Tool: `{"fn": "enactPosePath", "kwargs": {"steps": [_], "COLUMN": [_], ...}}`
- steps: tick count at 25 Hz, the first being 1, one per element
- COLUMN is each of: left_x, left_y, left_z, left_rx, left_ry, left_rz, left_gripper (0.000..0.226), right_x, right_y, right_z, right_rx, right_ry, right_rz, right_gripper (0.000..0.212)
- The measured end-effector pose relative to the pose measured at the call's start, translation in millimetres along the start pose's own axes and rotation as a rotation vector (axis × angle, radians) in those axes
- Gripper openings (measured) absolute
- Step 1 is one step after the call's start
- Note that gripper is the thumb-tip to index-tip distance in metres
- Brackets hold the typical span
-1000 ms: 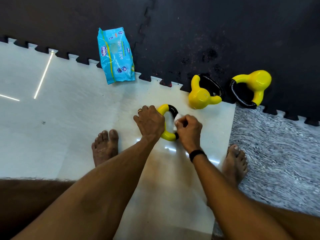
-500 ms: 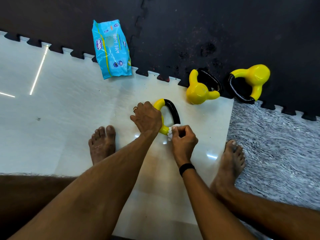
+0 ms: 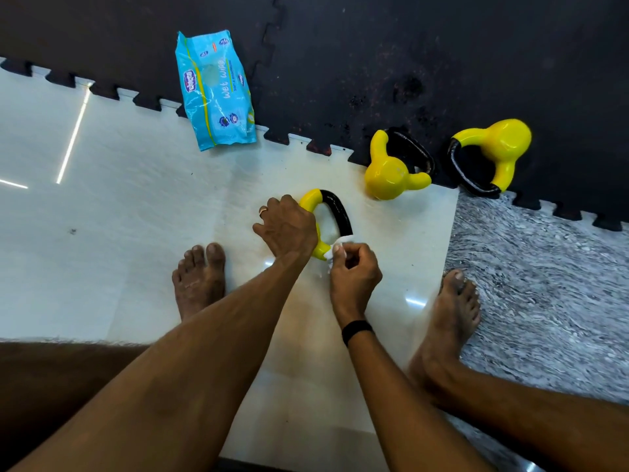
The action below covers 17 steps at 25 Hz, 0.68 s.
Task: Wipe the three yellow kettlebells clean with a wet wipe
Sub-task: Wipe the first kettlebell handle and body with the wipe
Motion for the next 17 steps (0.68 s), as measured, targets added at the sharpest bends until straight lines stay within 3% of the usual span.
{"fn": "enactPosePath", "kwargs": {"steps": [6, 10, 13, 17], "left_x": [-0.8, -2.9, -1.4, -5.2], "left_y": [-1.0, -1.0, 0.2, -0.2], "left_z": [1.1, 0.9, 1.2, 1.4], "left_rx": [0.006, 0.011, -0.005, -0.005], "left_ry": [-0.017, -0.014, -0.025, -0.053], "left_rz": [-0.014, -0.046, -0.049, -0.07], "left_gripper": [0.032, 0.03, 0.028, 0.028], "right_x": [1.3, -7.4, -13.9, 3.4], "right_y": [-21.5, 22.6, -1.1, -15.4], "right_z": [-3.1, 3.5, 4.3, -0.4], "right_rx": [0.071, -0.002, -0.05, 0.013], "right_ry": [0.079, -0.091, -0.043, 0.103], "right_rz": [0.065, -0.079, -0.091, 0.081], "right_gripper": [0.014, 0.017, 0.018, 0.014]}}
Point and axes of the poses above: each hand's wrist, its own y-axis away from the middle knuckle, its own z-axis out of the back of the hand, x = y × z, the point moved 9 cm from there along -y, towards the middle knuckle, and after that the axes turned 3 degrees about x, right-handed, at the moved point
